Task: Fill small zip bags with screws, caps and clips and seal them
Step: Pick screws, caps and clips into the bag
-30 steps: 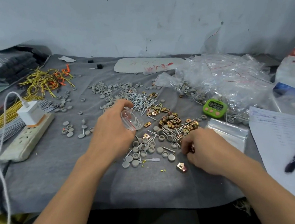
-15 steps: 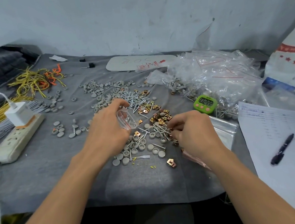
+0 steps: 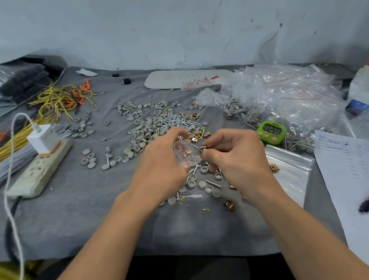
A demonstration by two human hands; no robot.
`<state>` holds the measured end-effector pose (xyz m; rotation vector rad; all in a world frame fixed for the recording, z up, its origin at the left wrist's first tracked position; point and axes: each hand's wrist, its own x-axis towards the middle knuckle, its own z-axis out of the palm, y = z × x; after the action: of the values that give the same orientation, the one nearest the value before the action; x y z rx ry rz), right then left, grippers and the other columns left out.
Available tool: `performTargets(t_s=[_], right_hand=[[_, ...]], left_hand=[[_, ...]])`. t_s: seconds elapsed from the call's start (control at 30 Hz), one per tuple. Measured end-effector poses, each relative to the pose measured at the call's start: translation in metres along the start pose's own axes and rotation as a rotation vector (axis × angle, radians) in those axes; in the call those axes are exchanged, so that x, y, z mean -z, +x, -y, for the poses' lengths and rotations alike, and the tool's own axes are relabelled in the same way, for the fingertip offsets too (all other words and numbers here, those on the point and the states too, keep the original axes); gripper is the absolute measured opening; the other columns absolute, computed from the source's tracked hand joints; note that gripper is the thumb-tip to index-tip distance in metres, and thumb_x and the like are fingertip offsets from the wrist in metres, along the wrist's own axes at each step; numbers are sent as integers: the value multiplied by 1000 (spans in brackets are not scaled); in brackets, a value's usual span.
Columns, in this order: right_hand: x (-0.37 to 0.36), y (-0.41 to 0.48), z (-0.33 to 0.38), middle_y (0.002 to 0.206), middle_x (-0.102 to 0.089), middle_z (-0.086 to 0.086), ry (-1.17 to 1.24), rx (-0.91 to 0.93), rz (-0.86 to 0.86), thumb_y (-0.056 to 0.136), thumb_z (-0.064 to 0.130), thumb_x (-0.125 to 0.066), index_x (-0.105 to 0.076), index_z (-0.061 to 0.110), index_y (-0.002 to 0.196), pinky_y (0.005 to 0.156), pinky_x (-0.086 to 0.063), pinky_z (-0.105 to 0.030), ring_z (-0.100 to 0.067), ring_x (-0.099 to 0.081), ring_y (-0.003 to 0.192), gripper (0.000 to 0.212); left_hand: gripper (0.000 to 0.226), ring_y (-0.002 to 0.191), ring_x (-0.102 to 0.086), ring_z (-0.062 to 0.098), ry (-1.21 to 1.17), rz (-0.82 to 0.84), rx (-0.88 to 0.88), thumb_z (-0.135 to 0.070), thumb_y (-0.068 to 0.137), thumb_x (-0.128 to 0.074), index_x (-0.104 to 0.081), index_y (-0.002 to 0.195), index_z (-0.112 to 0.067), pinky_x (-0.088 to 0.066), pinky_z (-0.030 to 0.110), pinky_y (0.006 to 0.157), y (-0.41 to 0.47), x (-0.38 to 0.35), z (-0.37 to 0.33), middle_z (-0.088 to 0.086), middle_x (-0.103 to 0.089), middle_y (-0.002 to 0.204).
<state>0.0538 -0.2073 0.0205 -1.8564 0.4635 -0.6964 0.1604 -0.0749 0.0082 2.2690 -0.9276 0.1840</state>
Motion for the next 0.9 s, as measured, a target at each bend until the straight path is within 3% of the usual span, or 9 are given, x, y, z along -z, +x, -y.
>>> performTargets(t_s=[0.17, 0.3, 0.43, 0.5, 0.57, 0.63, 0.7, 0.8, 0.9], right_hand=[[-21, 1, 10, 68, -75, 16, -87, 155, -9, 75, 6, -82, -82, 27, 77, 57, -47, -11, 5, -69, 60, 21], [-31, 2, 17, 75, -75, 23, -145, 235, 44, 77, 26, -76, -81, 41, 91, 65, -54, -16, 5, -71, 72, 21], [-23, 10, 14, 75, -74, 25, -99, 208, -52, 81, 9, -71, -84, 35, 87, 59, -47, -6, 8, -70, 69, 29], [-14, 13, 8, 69, -73, 24, -308, 132, -43, 82, 8, -71, -82, 34, 80, 60, -48, -7, 6, -69, 66, 28], [-9, 14, 3, 67, -71, 21, -627, 36, 111, 83, 14, -72, -80, 36, 75, 69, -54, -17, -3, -70, 72, 24], [-7, 10, -1, 73, -71, 17, -850, -66, 292, 82, 18, -71, -75, 38, 73, 75, -56, -25, -13, -70, 80, 23], [-7, 7, -2, 82, -73, 11, -944, -135, 375, 81, 15, -69, -67, 39, 74, 76, -56, -29, -17, -69, 86, 25], [-9, 4, -4, 83, -73, 3, -1001, -105, 355, 83, 12, -67, -67, 32, 77, 77, -59, -34, -22, -69, 85, 21], [-13, 1, -5, 83, -71, 0, -1085, -69, 364, 87, 12, -66, -70, 27, 87, 70, -58, -35, -25, -68, 82, 15]], left_hand=[[58, 98, -62, 15, -84, 29, -71, -11, 74, -72, -53, 118, -43, -50, 34, 81, -3, 0, -6, -11, -69, 109], [50, 82, -59, 4, -162, 5, -61, -15, 74, -72, -56, 113, -42, -42, 12, 69, -3, 5, -4, -17, -70, 93], [63, 83, -59, -4, -160, -52, 104, -14, 72, -82, -52, 112, -52, -42, 8, 62, 2, 14, 11, -18, -67, 94], [63, 93, -61, 6, -106, -109, 156, -13, 73, -81, -52, 118, -48, -39, 14, 70, 5, 18, 19, -14, -67, 105], [65, 104, -60, 16, -51, -178, 166, -8, 74, -78, -53, 124, -40, -37, 23, 80, 8, 22, 27, -8, -67, 112], [65, 107, -58, 20, 15, -235, 156, -5, 72, -76, -53, 125, -36, -33, 22, 79, 9, 26, 34, -4, -67, 114], [66, 107, -56, 21, 61, -247, 145, -4, 71, -76, -52, 125, -35, -30, 22, 78, 7, 28, 38, -6, -65, 110], [67, 105, -56, 21, 91, -200, 153, -7, 73, -78, -51, 127, -37, -33, 28, 78, 4, 29, 39, -9, -59, 104], [69, 106, -58, 21, 83, -130, 156, -5, 73, -74, -49, 126, -41, -37, 28, 80, 1, 29, 39, -5, -65, 115]])
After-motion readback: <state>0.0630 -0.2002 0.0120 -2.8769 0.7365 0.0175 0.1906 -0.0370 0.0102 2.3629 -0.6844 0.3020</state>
